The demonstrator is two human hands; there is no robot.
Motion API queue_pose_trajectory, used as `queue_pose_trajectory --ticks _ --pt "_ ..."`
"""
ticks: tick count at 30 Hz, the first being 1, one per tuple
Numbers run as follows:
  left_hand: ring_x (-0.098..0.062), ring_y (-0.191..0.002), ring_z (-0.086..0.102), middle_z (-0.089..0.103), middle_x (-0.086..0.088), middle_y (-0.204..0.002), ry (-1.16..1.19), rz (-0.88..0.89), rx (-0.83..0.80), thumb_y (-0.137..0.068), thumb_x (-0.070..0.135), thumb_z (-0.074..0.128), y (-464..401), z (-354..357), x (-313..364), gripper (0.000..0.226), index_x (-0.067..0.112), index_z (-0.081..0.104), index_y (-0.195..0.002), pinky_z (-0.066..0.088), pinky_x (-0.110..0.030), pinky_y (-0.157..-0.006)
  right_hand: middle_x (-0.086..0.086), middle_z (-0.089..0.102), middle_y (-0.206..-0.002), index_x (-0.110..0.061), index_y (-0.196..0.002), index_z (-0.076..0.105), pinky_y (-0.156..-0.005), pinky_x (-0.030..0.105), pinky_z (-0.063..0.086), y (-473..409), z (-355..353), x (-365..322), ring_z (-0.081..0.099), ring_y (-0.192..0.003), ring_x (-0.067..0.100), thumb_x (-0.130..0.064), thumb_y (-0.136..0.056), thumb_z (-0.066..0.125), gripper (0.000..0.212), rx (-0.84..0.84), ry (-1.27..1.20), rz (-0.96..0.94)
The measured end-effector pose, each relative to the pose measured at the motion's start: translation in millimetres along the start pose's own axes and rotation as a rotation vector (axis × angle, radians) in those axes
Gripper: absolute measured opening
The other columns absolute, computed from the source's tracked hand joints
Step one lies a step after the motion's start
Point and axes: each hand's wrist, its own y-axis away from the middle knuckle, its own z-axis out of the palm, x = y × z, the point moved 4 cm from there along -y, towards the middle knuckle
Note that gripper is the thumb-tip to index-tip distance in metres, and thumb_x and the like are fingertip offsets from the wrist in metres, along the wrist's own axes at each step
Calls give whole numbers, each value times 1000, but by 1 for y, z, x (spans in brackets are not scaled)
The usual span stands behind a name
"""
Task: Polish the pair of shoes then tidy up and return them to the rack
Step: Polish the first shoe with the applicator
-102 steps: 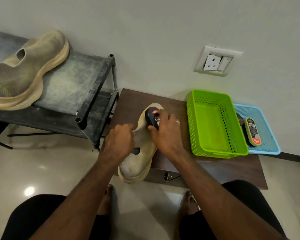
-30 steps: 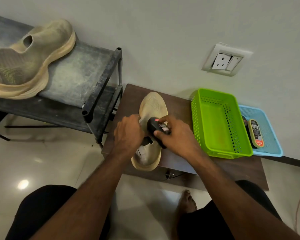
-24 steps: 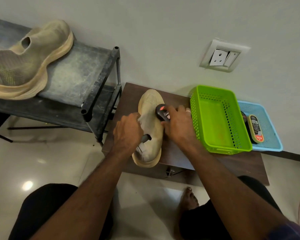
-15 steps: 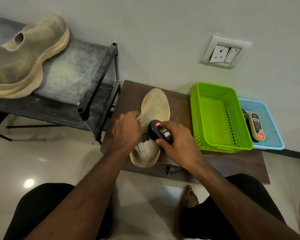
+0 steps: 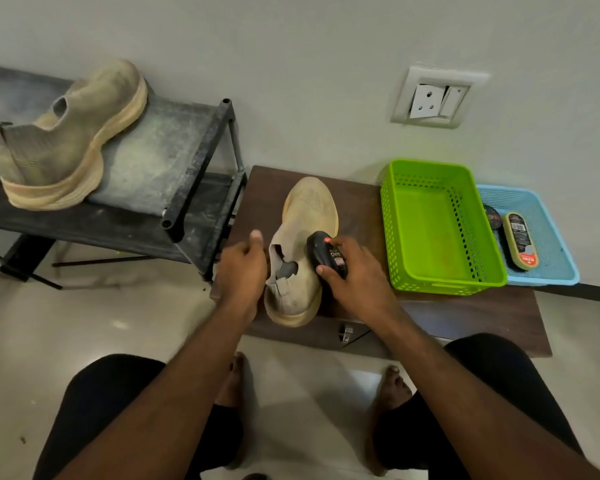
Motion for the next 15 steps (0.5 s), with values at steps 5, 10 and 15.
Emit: queue_pose_trajectory --ticks 5,10,15 --pt "-22 -97 66 69 1 -112 303 -564 -379 -81 74 58 52 4 -37 60 26 65 -115 54 -37 -66 9 58 -128 -29 -135 46 -93 38 48 3 2 3 56 -115 28 -40 -88 69 53 -6 -34 35" --pt "-21 -89 66 71 -4 -105 403 -574 -415 -74 68 71 68 11 -30 58 22 65 -109 55 -38 -74 8 57 -133 -25 -138 45 -95 37 49 8 2 8 58 -117 25 -36 -90 69 55 1 -111 58" --pt "-18 -94 57 59 -2 -105 -64 113 -126 -60 48 90 50 9 -8 60 17 64 -104 51 -35 -77 1 64 -119 -22 -129 46 -81 33 52 13 6 17 65 -104 21 -28 -88 70 48 -3 -245 115"
